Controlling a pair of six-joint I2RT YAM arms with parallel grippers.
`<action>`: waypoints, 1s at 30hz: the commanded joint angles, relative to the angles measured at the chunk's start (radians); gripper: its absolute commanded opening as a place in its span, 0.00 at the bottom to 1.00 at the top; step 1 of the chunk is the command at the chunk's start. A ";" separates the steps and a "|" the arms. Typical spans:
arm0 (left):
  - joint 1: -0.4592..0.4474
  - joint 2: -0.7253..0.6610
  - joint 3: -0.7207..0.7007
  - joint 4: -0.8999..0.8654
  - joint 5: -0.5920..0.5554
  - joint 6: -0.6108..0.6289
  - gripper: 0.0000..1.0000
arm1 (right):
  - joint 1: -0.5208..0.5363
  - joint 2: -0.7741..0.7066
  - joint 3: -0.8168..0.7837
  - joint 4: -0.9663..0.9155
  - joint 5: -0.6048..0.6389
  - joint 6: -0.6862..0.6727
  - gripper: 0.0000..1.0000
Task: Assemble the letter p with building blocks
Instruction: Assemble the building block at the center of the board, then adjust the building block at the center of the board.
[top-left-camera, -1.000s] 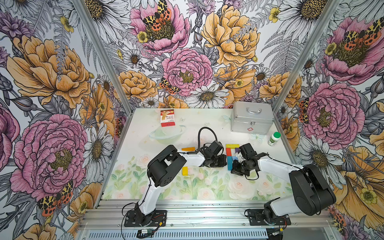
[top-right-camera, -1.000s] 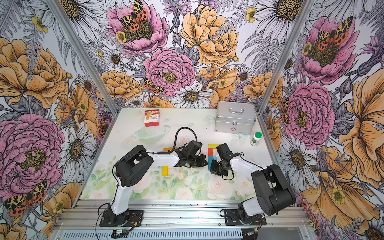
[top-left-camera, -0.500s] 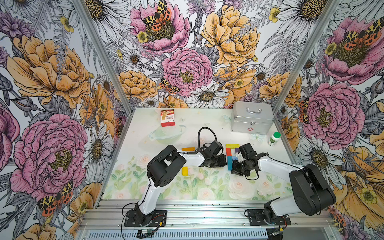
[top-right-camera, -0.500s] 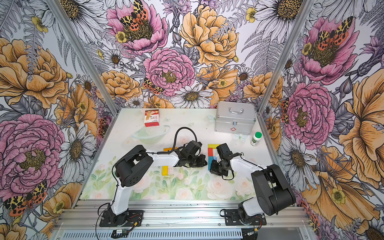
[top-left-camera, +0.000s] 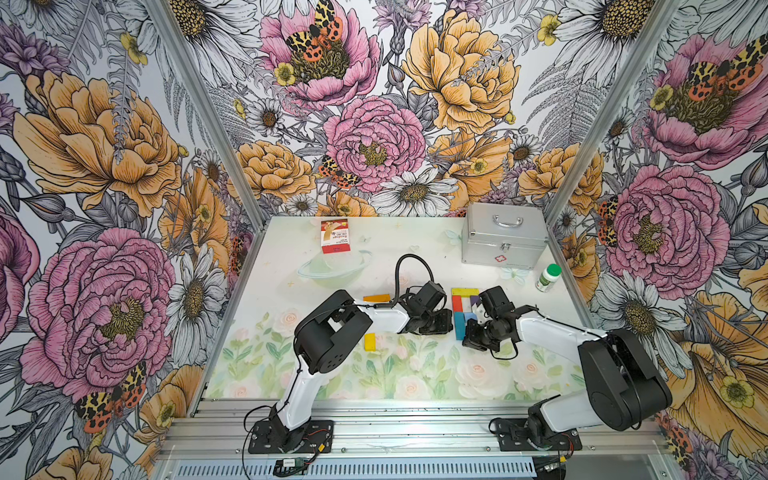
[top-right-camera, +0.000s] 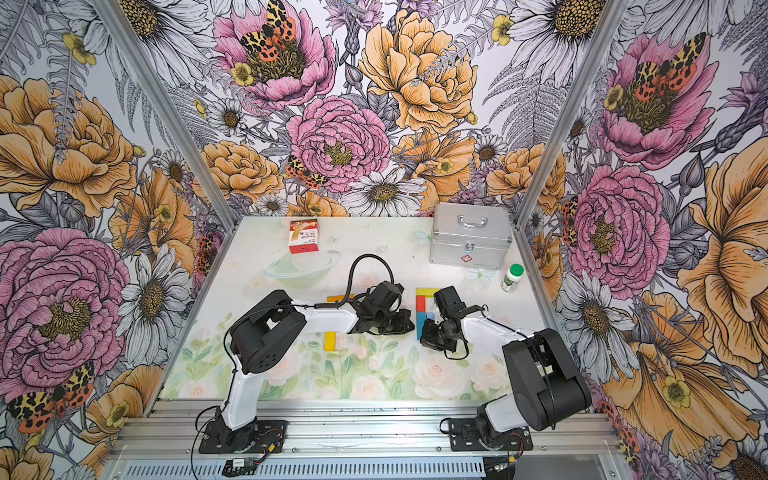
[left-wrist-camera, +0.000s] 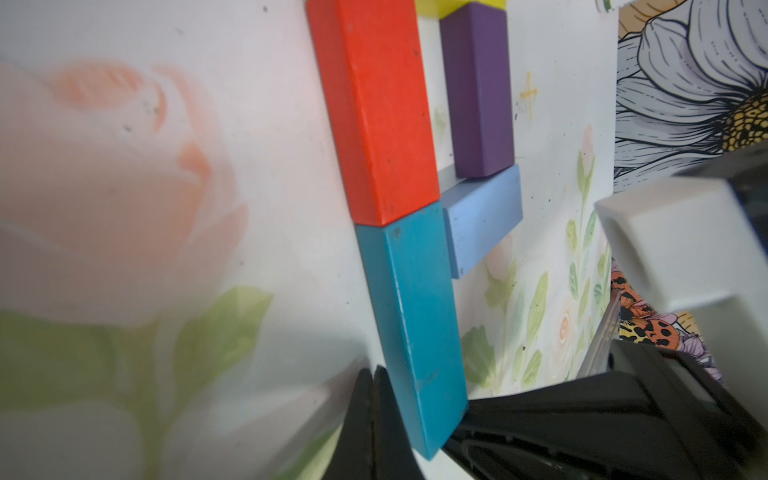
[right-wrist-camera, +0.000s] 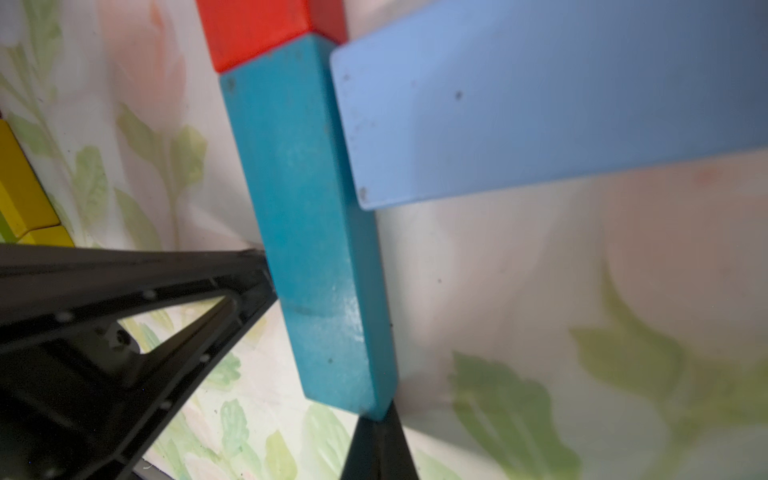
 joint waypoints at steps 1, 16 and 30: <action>0.009 -0.026 -0.022 -0.025 -0.009 0.000 0.00 | -0.013 0.031 -0.027 -0.022 0.092 -0.014 0.00; 0.013 -0.033 -0.015 -0.026 -0.011 0.007 0.00 | -0.065 -0.162 0.013 -0.130 0.053 -0.032 0.00; 0.049 0.028 0.117 -0.087 -0.007 0.026 0.00 | -0.196 -0.070 0.092 -0.127 0.067 -0.100 0.00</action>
